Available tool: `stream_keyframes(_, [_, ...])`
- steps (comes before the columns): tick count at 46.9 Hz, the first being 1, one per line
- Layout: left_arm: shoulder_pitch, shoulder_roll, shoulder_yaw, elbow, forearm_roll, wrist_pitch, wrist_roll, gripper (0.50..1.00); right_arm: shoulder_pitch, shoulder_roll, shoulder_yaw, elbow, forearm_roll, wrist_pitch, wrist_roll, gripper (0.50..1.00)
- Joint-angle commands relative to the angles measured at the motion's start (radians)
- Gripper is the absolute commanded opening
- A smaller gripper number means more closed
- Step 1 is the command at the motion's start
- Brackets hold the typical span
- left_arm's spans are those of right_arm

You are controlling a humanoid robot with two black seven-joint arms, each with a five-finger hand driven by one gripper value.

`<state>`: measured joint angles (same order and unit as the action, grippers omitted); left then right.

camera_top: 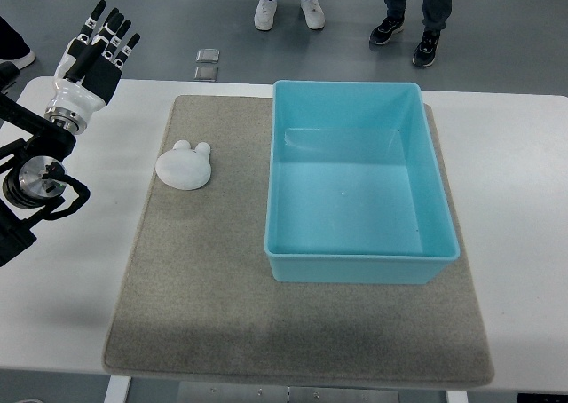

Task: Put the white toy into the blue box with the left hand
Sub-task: 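Raise the left hand and open its fingers above the mat, then reach the open left hand toward the white bunny toy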

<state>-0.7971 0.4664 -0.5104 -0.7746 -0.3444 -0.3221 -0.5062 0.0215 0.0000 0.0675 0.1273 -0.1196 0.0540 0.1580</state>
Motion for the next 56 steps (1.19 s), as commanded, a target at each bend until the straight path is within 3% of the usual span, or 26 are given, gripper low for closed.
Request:
stream_keyframes(1, [0.001, 0.001, 0.001, 0.018, 0.001, -0.031, 0.0, 0.996, 0.0, 0.0, 0.0, 0.0, 0.0, 0.0, 0.0, 0.936])
stream_keyframes(13, [0.003, 0.0, 0.041, 0.054, 0.022, -0.051, -0.002, 0.996, 0.0, 0.0, 0.0, 0.0, 0.0, 0.0, 0.0, 0.936])
stream_keyframes(22, [0.003, 0.014, 0.039, 0.041, 0.26, -0.078, -0.006, 0.99, 0.0, 0.0, 0.0, 0.0, 0.0, 0.0, 0.0, 0.936])
stream_keyframes(35, [-0.014, 0.158, 0.064, -0.081, 0.729, 0.014, -0.003, 0.973, 0.0, 0.0, 0.0, 0.0, 0.0, 0.0, 0.0, 0.936])
stream_keyframes(51, [-0.025, 0.366, 0.064, -0.221, 1.252, 0.012, -0.011, 0.971, 0.0, 0.0, 0.0, 0.0, 0.0, 0.0, 0.0, 0.936])
stream_keyframes(56, [-0.024, 0.386, 0.064, -0.25, 1.354, 0.021, -0.012, 0.962, 0.0, 0.0, 0.0, 0.0, 0.0, 0.0, 0.0, 0.936])
